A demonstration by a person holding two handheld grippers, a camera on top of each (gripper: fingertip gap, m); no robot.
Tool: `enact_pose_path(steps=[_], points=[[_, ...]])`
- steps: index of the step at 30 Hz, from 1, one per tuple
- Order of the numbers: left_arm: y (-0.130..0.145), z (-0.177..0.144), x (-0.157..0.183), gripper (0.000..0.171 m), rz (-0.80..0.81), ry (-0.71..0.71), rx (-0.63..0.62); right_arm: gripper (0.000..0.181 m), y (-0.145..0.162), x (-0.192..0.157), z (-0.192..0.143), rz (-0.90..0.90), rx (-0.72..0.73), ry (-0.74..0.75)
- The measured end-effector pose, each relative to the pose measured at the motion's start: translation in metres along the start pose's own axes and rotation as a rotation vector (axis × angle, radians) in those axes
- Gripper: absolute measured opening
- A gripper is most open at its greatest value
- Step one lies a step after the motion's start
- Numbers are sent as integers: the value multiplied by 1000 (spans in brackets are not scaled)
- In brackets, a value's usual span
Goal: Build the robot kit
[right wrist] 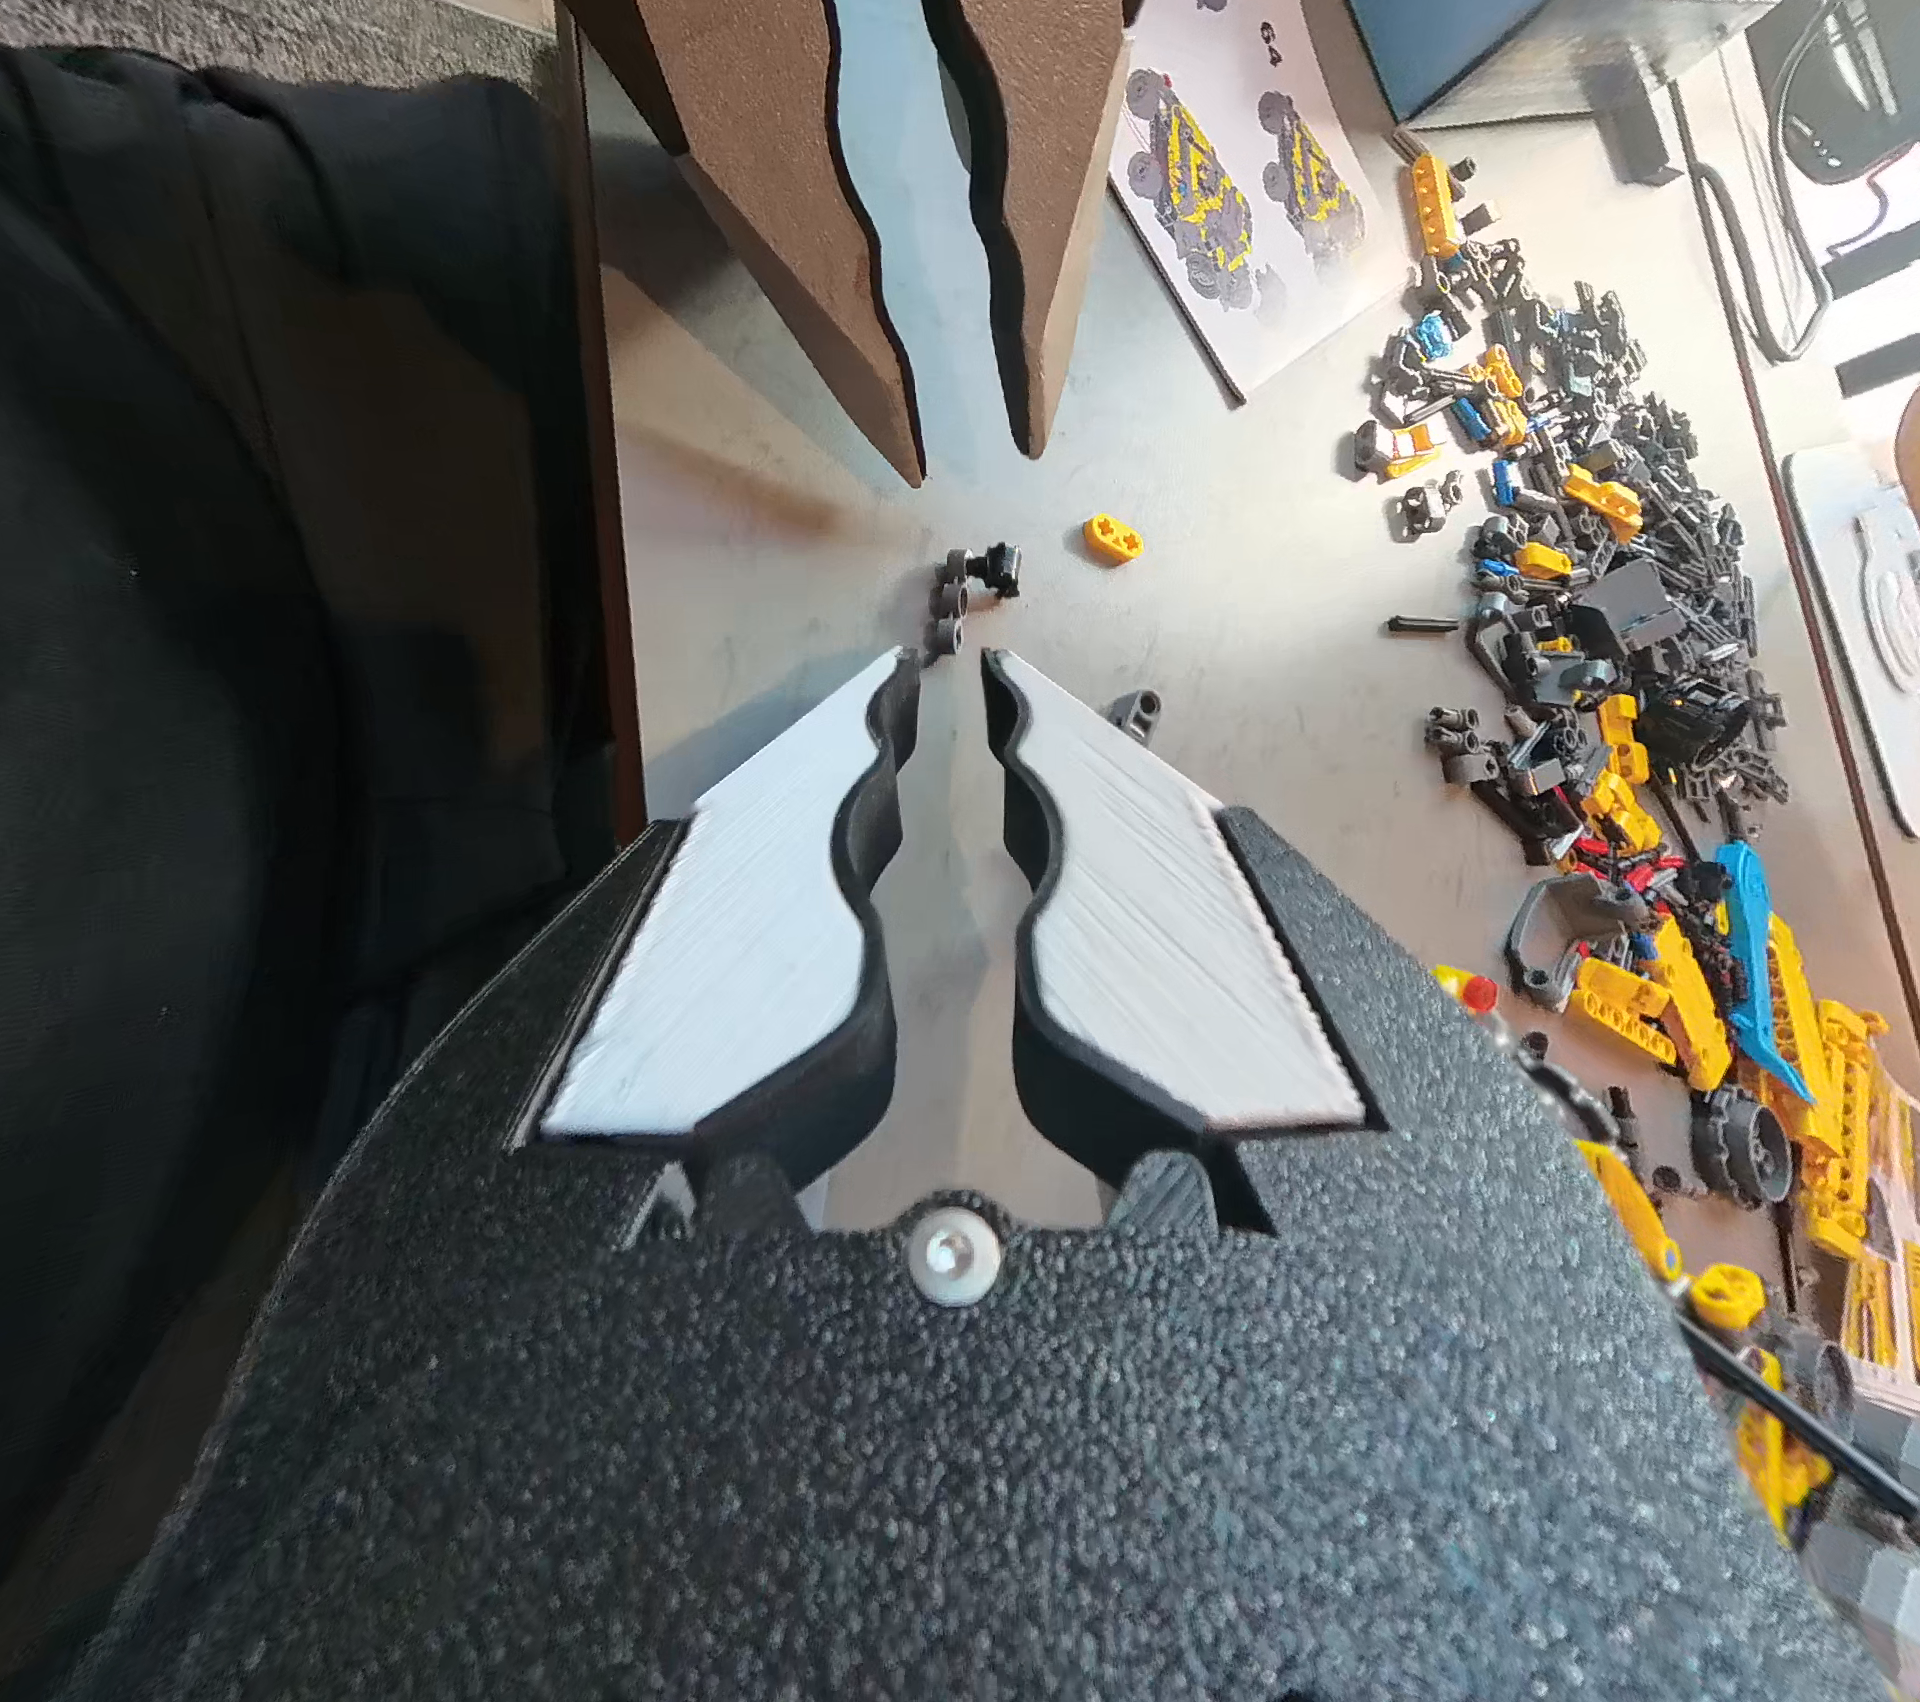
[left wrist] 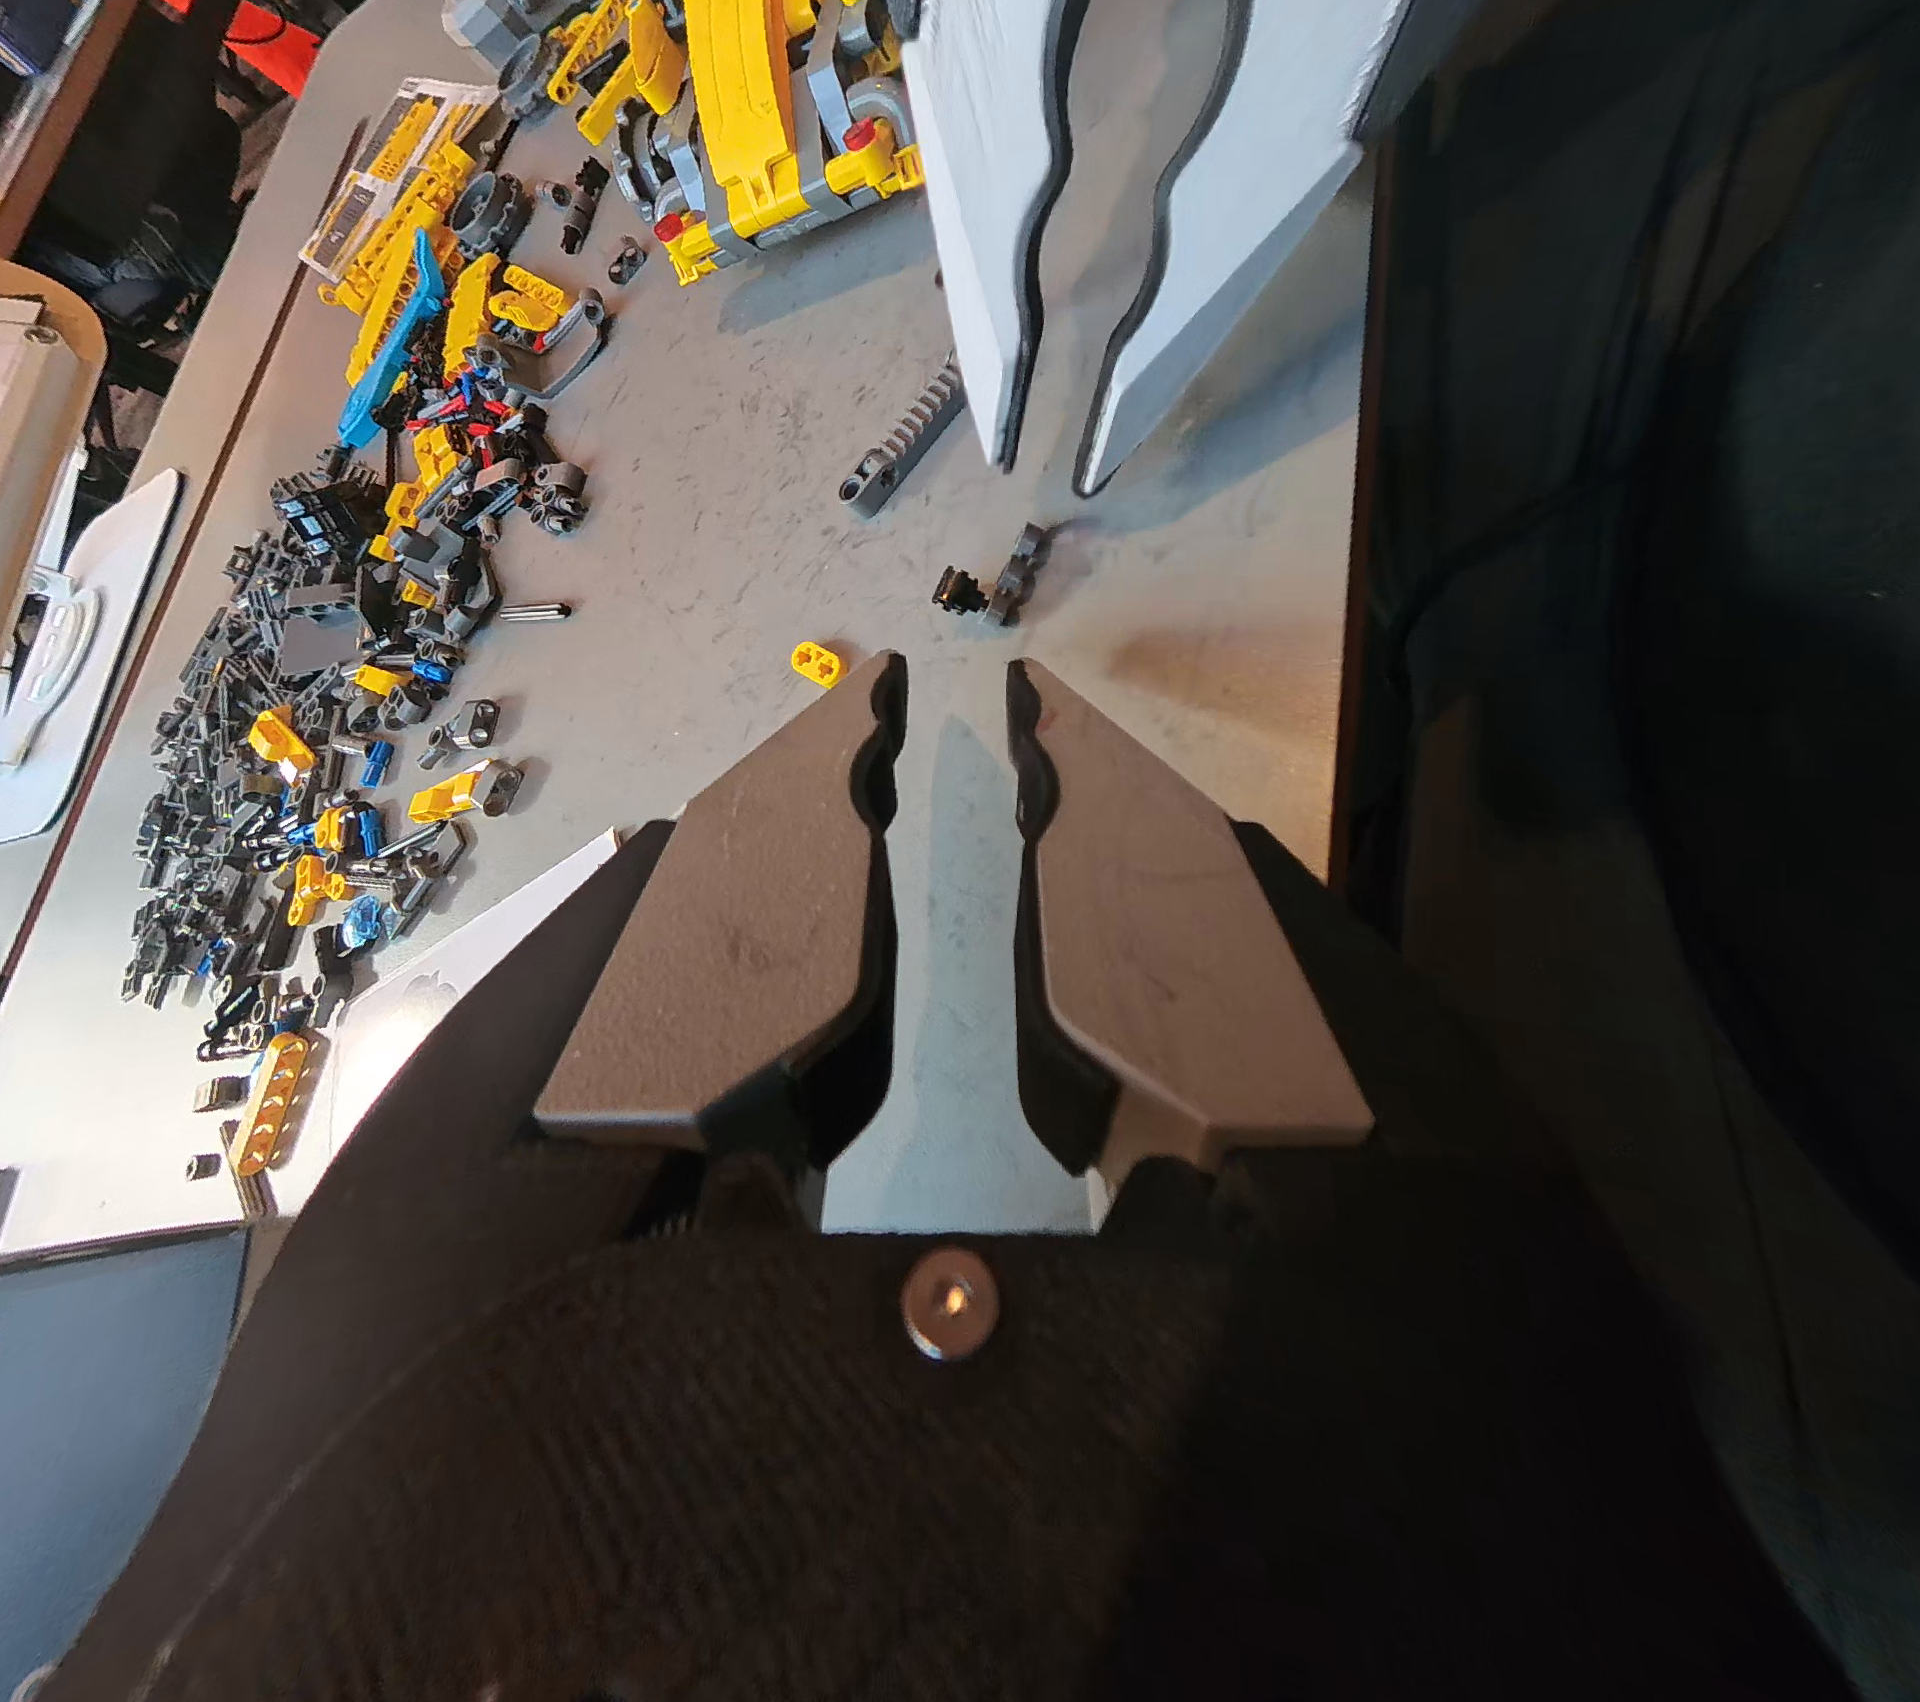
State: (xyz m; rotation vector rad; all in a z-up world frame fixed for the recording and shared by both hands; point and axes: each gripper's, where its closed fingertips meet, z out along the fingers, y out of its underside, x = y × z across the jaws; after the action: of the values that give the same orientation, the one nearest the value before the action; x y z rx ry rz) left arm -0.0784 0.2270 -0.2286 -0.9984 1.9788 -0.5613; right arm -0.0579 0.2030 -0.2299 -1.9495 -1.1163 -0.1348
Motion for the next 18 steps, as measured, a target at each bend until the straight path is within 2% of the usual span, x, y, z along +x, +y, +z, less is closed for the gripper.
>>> enact_pose_path(steps=[9,15,18], points=[[2,1,0,17,5,-2,-13,14,3,9,-16,119,63,44],[3,2,1,16,5,5,-23,15,29,55,-48,340,75,247],[3,2,1,16,7,5,-25,15,32,63,-64,423,131,259]])
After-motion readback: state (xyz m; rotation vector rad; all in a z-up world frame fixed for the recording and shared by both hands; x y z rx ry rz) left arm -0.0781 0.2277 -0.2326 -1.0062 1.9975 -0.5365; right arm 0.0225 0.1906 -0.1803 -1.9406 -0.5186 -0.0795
